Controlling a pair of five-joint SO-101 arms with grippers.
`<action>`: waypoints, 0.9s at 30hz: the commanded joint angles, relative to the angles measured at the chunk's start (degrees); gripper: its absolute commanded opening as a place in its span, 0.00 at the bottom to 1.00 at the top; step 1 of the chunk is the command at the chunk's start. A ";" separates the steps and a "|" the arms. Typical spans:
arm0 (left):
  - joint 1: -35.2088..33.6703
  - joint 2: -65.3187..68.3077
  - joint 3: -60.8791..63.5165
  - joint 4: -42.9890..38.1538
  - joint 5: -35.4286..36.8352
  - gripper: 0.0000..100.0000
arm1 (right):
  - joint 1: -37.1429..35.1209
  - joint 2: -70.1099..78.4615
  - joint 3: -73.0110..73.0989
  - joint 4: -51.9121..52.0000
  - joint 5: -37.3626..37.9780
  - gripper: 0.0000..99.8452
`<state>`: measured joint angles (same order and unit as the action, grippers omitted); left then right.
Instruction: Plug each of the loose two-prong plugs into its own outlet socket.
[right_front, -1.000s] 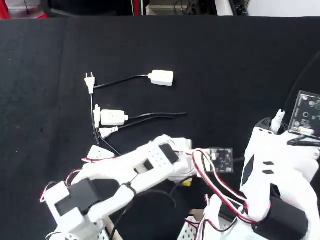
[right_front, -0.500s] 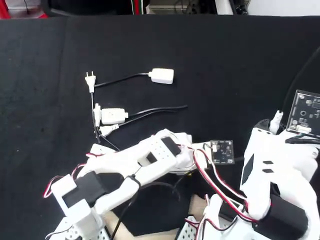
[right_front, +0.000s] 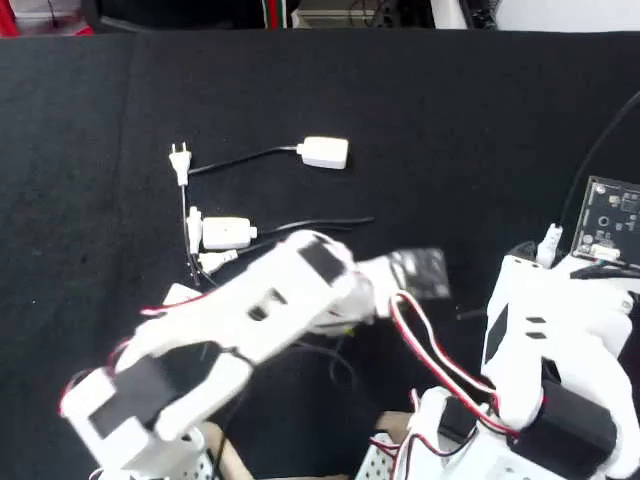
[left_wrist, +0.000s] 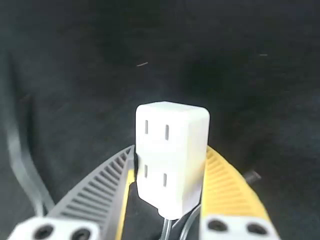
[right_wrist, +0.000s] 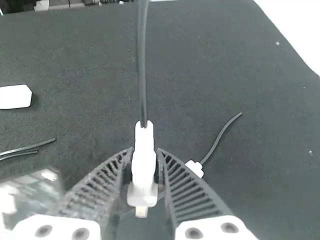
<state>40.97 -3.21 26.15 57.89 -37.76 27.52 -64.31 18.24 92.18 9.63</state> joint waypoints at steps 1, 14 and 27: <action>-7.52 -13.45 7.43 -6.59 2.64 0.04 | 0.26 -0.13 0.40 -1.41 0.35 0.01; -14.46 -16.97 40.04 -56.26 8.26 0.09 | -8.26 -0.13 5.05 -2.73 -2.29 0.01; -11.03 -23.21 41.01 -43.16 8.79 0.26 | -9.32 0.04 6.99 -2.81 -2.29 0.01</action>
<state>28.40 -19.82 67.56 8.22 -29.58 18.90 -64.13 25.36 90.86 7.60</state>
